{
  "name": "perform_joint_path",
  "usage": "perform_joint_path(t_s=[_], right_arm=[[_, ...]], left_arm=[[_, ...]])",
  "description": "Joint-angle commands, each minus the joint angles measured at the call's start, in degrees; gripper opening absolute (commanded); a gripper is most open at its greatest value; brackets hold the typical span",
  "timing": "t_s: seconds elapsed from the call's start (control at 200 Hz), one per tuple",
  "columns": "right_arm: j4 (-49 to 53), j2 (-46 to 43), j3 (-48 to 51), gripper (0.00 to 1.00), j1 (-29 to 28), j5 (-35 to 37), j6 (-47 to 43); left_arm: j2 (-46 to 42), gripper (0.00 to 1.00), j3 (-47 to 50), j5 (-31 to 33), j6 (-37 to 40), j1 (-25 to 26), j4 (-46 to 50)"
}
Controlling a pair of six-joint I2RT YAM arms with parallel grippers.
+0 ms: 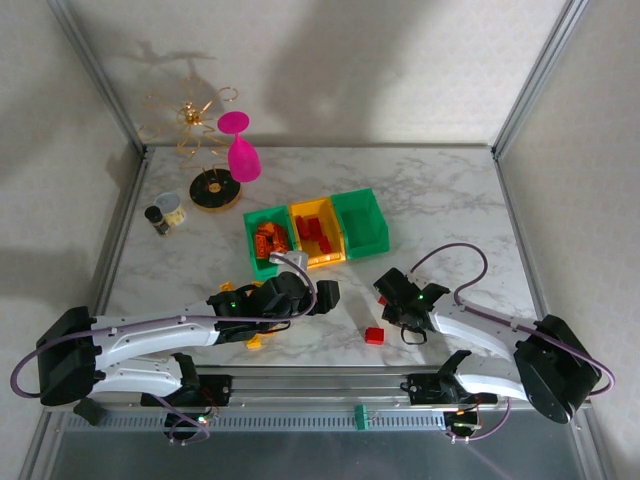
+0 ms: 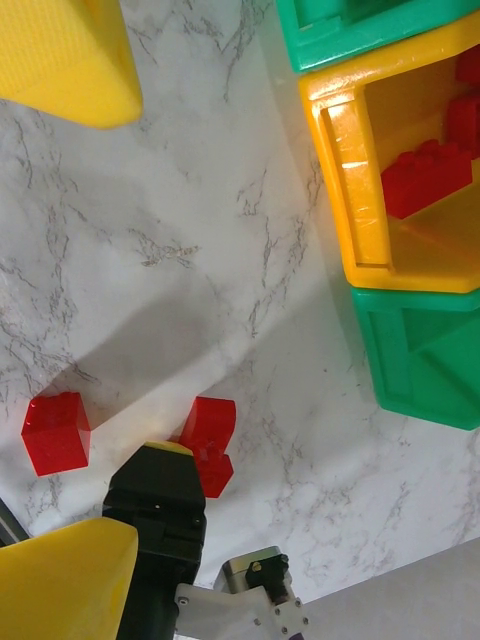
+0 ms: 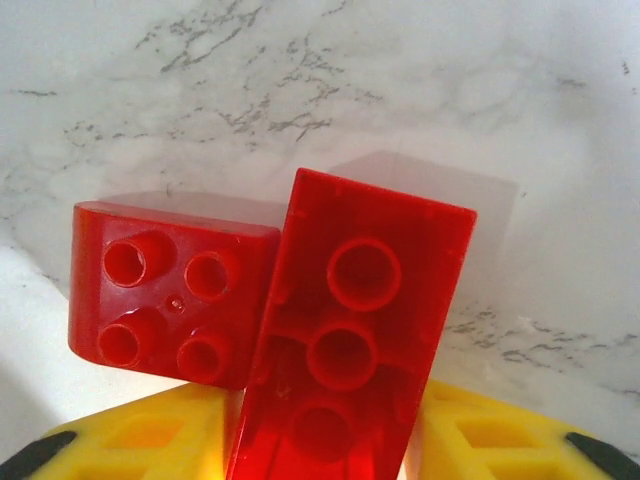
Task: Sort the legos into containers by color
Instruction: Pick up the lego from the bottom-right of the table, then place the lego in the container.
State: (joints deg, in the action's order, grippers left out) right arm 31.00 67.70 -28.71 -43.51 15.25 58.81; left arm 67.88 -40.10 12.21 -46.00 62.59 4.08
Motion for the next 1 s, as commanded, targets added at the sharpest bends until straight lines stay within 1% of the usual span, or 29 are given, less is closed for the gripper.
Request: perform_joint_path(t_s=[0.0,0.16,0.32,0.436,0.516,0.706,0.911,0.996], right_arm=[[0.5,-0.5,0.2,0.38,0.4,1.6,-0.8],[3.2,-1.3,-2.3,0.33,0.4,3.7,-2.4],[7.2,-2.3,-7.3,0.32,0.4,6.8,-4.8],[6.0,-1.7,-11.4,0.32,0.4,7.1,-9.0],[2.7,0.0,-15.0,0.31,0.5,6.1,-13.5],[-4.7,8.4,-24.8,0.31,0.2,1.9,-22.2],[-10.8,21.0,-35.3,0.31,-0.1,-1.1,-28.5],[-11.0,26.7,-41.0,0.31,-0.2,-2.5,-30.5]], left_arm=[[-0.6,1.0,-1.3,2.1,0.6,0.5,0.2],[-0.9,1.0,-1.6,2.6,0.6,0.5,0.4],[-2.3,1.0,-1.6,4.1,0.1,0.4,1.5],[-4.4,1.0,-1.2,5.6,-0.4,0.3,2.4],[-6.0,1.0,-0.9,7.2,-1.3,-0.3,3.9],[-9.3,1.0,-0.5,9.0,-4.4,-2.9,8.8],[-10.3,1.0,0.0,10.6,-7.9,-4.9,12.2],[-10.5,1.0,0.1,11.1,-9.0,-5.5,13.0]])
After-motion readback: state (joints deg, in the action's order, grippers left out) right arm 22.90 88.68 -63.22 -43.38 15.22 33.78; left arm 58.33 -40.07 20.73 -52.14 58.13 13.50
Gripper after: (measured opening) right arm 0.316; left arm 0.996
